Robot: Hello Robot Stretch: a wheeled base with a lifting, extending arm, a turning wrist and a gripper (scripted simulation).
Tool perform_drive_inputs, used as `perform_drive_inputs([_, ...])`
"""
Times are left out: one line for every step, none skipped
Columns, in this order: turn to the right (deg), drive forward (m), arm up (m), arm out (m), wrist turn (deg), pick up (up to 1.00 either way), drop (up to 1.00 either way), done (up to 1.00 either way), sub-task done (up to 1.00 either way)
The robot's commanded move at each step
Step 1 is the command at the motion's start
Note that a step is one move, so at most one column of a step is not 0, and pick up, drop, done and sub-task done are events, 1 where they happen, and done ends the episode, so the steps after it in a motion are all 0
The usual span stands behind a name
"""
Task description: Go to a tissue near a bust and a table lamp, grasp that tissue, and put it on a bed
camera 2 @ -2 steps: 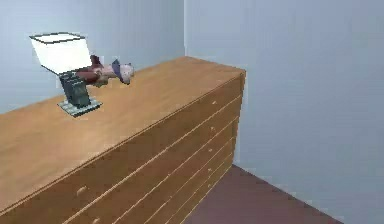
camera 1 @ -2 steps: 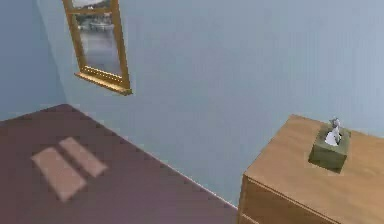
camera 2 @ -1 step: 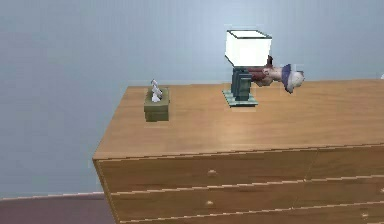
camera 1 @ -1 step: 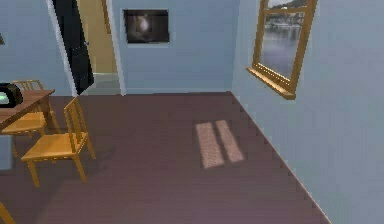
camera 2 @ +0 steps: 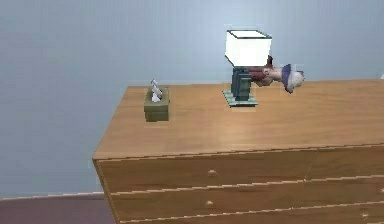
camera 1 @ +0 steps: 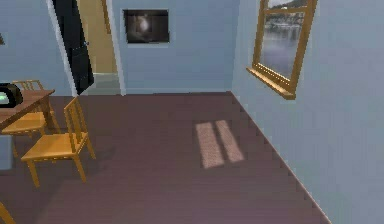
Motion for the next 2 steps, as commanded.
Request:
perform_drive_inputs([0.0, 0.00, 0.38, 0.00, 0.0, 0.00, 0.00, 0.00, 0.00])
perform_drive_inputs([0.0, 0.00, 0.00, 0.44, 0.0, 0.00, 0.00, 0.00, 0.00])
